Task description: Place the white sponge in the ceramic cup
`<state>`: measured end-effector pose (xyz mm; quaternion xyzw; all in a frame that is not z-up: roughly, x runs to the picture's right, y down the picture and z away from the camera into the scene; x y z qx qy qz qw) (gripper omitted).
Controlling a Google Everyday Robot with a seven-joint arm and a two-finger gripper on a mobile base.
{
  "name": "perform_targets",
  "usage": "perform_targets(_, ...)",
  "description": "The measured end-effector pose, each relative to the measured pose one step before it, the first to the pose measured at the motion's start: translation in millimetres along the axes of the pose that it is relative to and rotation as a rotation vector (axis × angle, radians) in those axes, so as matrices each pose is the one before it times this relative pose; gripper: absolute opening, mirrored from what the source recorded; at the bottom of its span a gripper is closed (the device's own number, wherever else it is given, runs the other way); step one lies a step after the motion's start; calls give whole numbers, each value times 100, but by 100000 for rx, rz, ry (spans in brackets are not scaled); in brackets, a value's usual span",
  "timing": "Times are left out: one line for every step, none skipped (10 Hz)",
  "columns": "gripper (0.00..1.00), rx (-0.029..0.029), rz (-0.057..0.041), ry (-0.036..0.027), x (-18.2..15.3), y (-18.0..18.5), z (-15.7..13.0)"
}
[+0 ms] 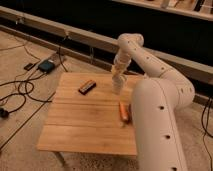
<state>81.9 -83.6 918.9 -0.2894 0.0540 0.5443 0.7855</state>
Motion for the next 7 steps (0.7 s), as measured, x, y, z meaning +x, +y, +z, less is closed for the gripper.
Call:
perform_targets(1, -742, -563, -407, 76, 66, 217)
perform_targets(9, -992, -958, -494, 117, 81, 183)
perform_targets(19, -595, -816, -42, 215, 10, 220)
perform_targets(30, -262, -478, -47, 183, -60, 100)
perform_targets(39, -196, -150, 111, 216, -105, 169)
perform_targets(49, -29, -13, -28, 141, -150, 22)
perform_targets(54, -46, 42, 5, 27, -13, 14)
